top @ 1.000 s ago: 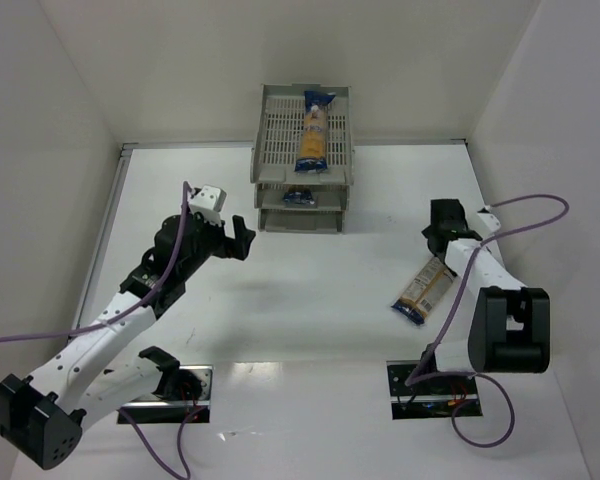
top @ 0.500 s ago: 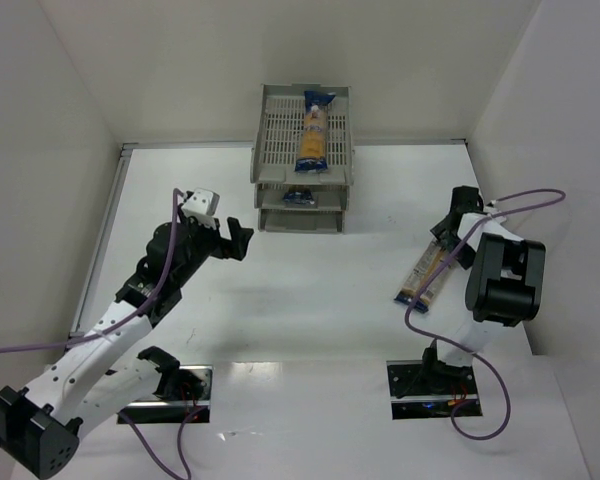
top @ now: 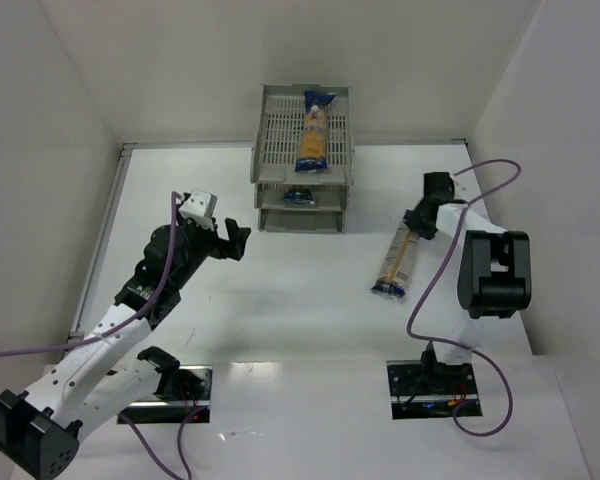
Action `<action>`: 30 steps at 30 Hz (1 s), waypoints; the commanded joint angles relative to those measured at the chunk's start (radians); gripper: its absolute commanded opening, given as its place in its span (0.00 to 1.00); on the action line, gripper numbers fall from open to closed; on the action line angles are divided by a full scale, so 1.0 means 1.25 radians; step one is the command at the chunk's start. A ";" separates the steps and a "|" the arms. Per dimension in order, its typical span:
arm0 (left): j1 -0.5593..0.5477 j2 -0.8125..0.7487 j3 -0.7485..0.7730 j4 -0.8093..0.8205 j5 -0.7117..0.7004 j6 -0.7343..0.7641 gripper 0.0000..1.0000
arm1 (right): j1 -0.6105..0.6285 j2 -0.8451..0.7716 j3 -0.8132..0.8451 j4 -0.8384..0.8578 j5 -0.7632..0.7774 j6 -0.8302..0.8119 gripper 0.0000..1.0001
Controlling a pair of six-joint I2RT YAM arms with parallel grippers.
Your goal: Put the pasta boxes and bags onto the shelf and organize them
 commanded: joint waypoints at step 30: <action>0.005 0.030 0.042 -0.005 0.029 -0.007 1.00 | 0.279 -0.022 -0.009 -0.210 0.212 -0.020 1.00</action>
